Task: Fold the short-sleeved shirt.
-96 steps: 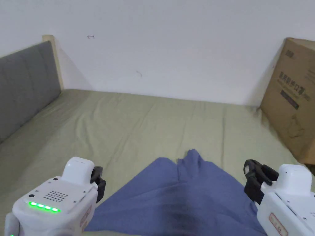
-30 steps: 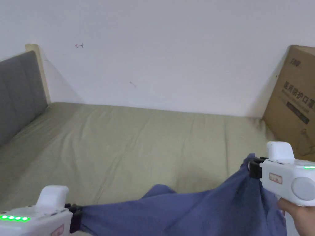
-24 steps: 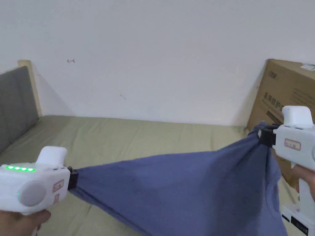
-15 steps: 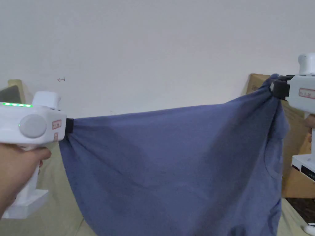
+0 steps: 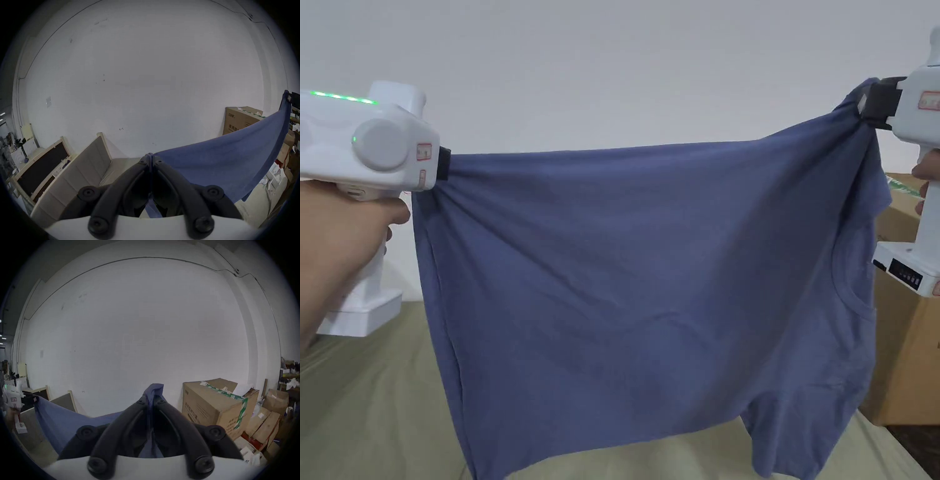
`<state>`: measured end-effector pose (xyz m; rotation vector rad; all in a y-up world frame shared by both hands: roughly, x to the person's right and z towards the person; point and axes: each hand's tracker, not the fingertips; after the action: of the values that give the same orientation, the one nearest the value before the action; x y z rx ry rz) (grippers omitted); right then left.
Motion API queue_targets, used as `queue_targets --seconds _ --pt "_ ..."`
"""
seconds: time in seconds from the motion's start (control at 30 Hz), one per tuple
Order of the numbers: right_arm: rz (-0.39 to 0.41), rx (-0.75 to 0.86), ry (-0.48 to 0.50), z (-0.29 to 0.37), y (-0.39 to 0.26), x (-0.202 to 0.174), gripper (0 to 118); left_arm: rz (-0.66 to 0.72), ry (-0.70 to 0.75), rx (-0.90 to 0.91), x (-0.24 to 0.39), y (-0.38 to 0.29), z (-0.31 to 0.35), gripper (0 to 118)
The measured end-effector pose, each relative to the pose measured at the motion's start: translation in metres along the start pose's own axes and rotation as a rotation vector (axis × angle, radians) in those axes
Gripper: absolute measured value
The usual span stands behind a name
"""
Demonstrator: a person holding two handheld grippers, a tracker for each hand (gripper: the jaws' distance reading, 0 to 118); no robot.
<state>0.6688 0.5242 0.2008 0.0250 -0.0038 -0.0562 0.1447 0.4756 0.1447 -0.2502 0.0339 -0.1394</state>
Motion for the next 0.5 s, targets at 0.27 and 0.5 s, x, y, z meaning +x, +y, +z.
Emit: queue_targets --seconds 0.27,0.5 --pt "-0.023 -0.089 -0.038 -0.008 -0.104 0.016 5 0.034 -0.030 -0.157 0.025 -0.103 -0.045 1" --pt "-0.031 -0.145 -0.061 0.022 -0.176 0.029 5 0.027 -0.067 -0.235 0.041 -0.168 -0.042 1"
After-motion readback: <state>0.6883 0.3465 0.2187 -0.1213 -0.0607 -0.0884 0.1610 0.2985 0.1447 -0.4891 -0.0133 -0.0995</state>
